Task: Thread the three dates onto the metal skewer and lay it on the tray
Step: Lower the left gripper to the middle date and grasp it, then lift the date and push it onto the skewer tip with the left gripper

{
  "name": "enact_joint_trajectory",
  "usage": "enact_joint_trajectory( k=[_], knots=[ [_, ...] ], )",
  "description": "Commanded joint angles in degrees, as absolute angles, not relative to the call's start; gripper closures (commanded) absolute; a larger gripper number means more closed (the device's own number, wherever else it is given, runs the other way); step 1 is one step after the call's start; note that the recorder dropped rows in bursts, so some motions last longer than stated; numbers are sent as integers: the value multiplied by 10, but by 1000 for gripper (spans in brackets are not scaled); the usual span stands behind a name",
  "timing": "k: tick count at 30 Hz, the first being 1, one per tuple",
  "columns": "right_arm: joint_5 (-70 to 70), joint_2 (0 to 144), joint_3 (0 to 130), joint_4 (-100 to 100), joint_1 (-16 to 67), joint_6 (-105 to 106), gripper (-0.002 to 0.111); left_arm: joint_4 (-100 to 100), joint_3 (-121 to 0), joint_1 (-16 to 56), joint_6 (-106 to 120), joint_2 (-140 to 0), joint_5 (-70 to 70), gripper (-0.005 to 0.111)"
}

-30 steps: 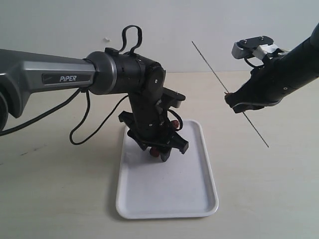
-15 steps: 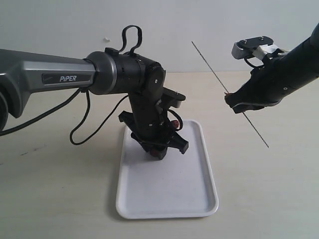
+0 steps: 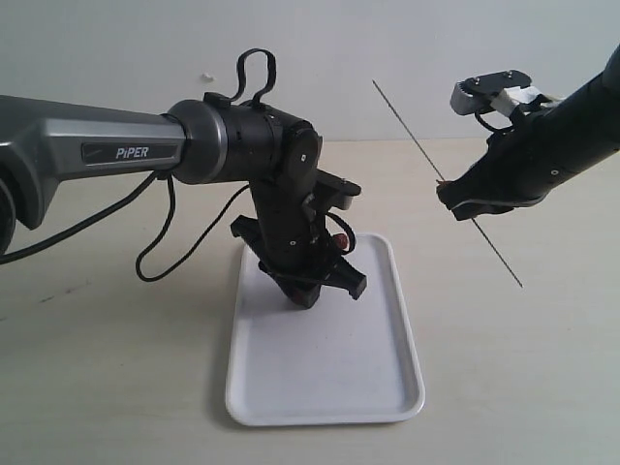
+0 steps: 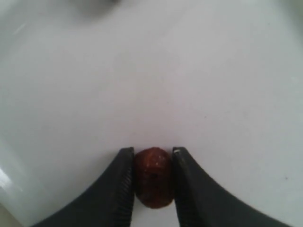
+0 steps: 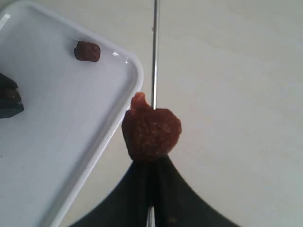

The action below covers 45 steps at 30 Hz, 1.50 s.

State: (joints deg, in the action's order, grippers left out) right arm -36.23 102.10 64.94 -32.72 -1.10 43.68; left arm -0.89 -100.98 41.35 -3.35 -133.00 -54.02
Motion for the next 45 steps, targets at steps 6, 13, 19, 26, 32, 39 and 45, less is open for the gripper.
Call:
enact_joint_trajectory(
  k=[6, 13, 19, 26, 32, 39, 45],
  knots=[
    [-357, 1014, 649, -329, -14, 449, 108, -9, -1013, 403, 0, -1305, -557, 80],
    [-375, 1021, 649, -329, -14, 504, 108, -92, -1013, 363, 59, -1267, -568, 83],
    [-380, 1055, 649, -312, -14, 562, 108, -308, -1013, 299, 174, -1252, -582, 83],
    [-422, 1070, 649, -301, -14, 649, 108, -463, -1013, 208, 295, -1252, -670, 83],
    [-492, 1073, 649, -362, -14, 795, 108, -620, -1013, 113, 393, -1253, -700, 83],
    [-523, 1074, 649, -425, -14, 885, 108, -642, -1013, 88, 400, -1253, -700, 83],
    [-520, 1082, 649, -432, -14, 888, 108, -637, -1013, 114, 399, -1253, -700, 83]
  ],
)
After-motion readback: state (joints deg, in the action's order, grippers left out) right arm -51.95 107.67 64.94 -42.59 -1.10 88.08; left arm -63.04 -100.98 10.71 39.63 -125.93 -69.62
